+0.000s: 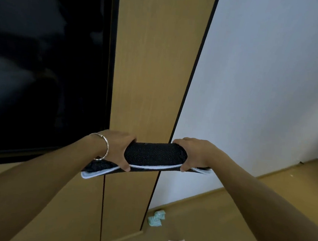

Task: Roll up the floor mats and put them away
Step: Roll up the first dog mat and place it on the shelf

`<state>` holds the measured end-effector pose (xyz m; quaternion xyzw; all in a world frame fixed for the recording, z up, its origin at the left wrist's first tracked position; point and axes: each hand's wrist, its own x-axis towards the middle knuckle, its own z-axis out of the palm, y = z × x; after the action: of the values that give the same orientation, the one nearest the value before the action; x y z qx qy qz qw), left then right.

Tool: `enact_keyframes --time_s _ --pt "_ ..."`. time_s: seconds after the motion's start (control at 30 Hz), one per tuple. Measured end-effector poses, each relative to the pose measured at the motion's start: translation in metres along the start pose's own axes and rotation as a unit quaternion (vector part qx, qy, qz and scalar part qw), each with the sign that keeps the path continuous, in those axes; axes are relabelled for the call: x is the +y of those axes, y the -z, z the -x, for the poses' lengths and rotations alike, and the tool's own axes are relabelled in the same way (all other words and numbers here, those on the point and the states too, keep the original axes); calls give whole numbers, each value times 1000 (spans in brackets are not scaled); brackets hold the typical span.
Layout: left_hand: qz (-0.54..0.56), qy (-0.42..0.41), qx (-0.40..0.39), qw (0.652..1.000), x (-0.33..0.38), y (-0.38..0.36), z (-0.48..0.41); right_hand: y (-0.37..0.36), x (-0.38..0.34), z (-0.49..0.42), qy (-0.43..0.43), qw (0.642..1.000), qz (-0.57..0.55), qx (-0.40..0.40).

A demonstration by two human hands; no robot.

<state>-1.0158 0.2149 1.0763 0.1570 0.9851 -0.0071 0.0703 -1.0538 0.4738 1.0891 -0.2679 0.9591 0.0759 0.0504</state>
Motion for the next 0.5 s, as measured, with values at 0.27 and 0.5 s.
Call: enact_keyframes --time_s 0.27,0.5 --pt "51 70 -64 994 -5 -68 -54 -75 34 -69 80 995 -18 -52" --pt "95 152 -105 978 20 -180 -88 -190 61 -125 177 979 -14 -99"
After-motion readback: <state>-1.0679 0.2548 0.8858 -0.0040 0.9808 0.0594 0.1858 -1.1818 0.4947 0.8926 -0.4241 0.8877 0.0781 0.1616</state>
